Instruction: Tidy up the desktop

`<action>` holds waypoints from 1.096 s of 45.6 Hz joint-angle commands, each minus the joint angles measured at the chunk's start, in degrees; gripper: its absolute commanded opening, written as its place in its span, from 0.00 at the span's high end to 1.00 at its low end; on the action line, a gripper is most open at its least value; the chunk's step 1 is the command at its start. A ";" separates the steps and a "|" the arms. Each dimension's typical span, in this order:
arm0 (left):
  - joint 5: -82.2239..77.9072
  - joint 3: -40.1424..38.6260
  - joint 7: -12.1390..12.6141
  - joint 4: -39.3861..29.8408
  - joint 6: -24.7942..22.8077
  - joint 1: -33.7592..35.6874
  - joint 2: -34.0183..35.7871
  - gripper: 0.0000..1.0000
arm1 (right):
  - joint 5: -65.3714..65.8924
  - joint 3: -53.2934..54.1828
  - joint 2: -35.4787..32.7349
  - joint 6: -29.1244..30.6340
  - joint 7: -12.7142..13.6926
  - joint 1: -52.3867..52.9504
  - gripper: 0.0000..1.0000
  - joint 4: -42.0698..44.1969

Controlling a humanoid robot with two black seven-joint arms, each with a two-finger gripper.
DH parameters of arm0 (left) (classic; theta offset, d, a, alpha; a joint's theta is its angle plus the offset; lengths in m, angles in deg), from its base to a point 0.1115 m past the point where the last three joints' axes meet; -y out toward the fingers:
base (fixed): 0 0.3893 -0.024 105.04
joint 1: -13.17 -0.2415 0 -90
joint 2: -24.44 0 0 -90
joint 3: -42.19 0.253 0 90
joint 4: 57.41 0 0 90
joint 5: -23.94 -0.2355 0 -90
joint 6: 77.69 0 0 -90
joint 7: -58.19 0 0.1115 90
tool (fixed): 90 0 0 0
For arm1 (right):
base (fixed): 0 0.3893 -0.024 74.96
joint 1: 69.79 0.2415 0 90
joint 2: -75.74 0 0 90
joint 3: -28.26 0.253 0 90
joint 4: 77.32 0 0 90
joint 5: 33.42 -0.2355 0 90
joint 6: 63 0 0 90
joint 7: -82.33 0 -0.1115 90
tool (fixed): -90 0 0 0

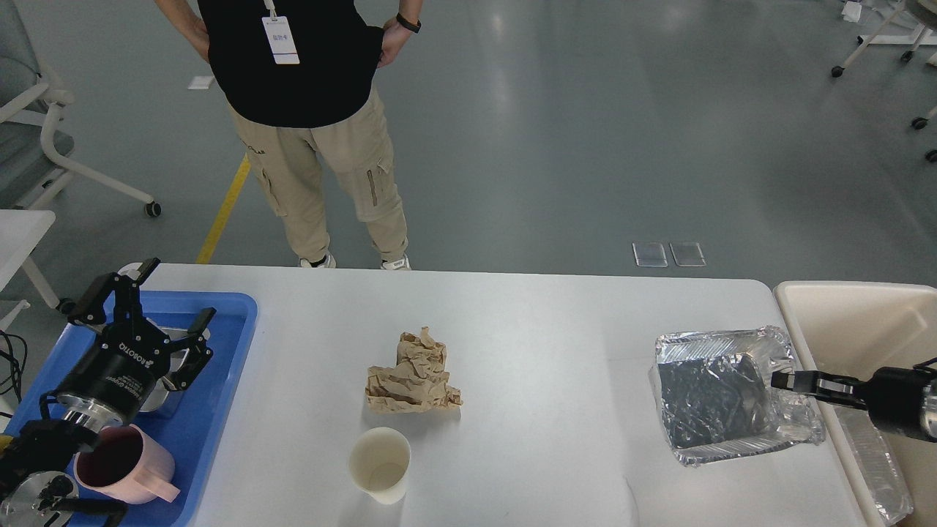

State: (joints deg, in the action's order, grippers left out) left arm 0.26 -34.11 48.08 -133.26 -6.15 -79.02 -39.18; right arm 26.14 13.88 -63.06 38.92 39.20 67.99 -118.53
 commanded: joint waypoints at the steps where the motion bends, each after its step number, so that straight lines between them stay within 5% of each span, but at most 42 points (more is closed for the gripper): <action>1: -0.05 -0.08 0.00 0.00 0.01 -0.01 -0.01 0.03 | -0.06 -3.72 0.37 2.05 0.77 5.12 0.77 -0.10; 3: -0.14 -0.08 0.00 -0.09 0.01 -0.01 -0.01 0.03 | -0.06 -4.42 0.64 2.32 0.77 6.53 0.78 -0.28; 7: -0.14 -0.08 0.00 -0.09 0.01 -0.01 0.08 0.03 | 0.99 -5.83 2.30 2.23 0.15 8.03 1.00 0.07; 31: -0.14 -0.70 -0.08 0.00 -0.26 -0.18 0.34 0.03 | 4.08 -9.26 9.16 2.23 1.29 14.88 1.00 2.71; 43: -0.14 -0.70 0.00 0.00 -0.08 -0.09 0.34 0.03 | -4.09 -8.82 4.87 2.49 1.82 14.36 1.00 2.10; 48: -0.14 -0.70 0.09 0.00 -0.08 -0.09 0.34 0.03 | -12.87 -7.77 1.00 2.32 1.82 13.39 0.62 2.09; 50: -0.14 -0.70 0.01 0.00 -0.08 -0.09 0.34 0.03 | -17.61 -7.50 0.03 1.80 1.82 12.60 0.33 2.88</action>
State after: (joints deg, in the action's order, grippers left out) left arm 0.14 -34.83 48.04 -133.25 -6.25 -79.13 -38.83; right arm 18.50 5.59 -59.93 41.34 41.01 81.97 -116.39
